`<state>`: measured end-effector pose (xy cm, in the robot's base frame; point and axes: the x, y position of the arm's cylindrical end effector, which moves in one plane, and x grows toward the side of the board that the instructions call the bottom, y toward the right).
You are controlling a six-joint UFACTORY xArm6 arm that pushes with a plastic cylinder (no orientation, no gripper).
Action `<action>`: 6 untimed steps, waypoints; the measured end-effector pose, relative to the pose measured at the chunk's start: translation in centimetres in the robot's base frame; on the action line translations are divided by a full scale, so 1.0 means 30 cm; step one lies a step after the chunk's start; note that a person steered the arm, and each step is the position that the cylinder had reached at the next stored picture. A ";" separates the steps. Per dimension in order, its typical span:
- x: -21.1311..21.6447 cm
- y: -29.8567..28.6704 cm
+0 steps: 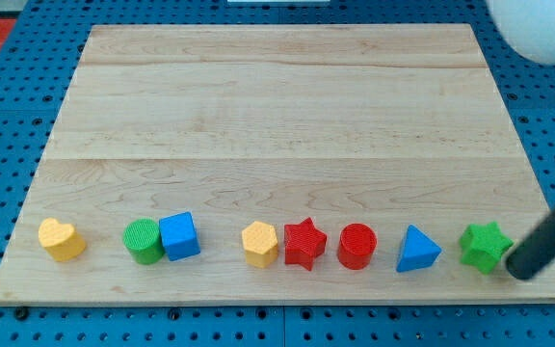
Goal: Slide the green star to the center
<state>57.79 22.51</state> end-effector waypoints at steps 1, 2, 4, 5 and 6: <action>-0.224 -0.135; -0.345 -0.348; -0.108 -0.131; -0.168 -0.357; -0.402 -0.593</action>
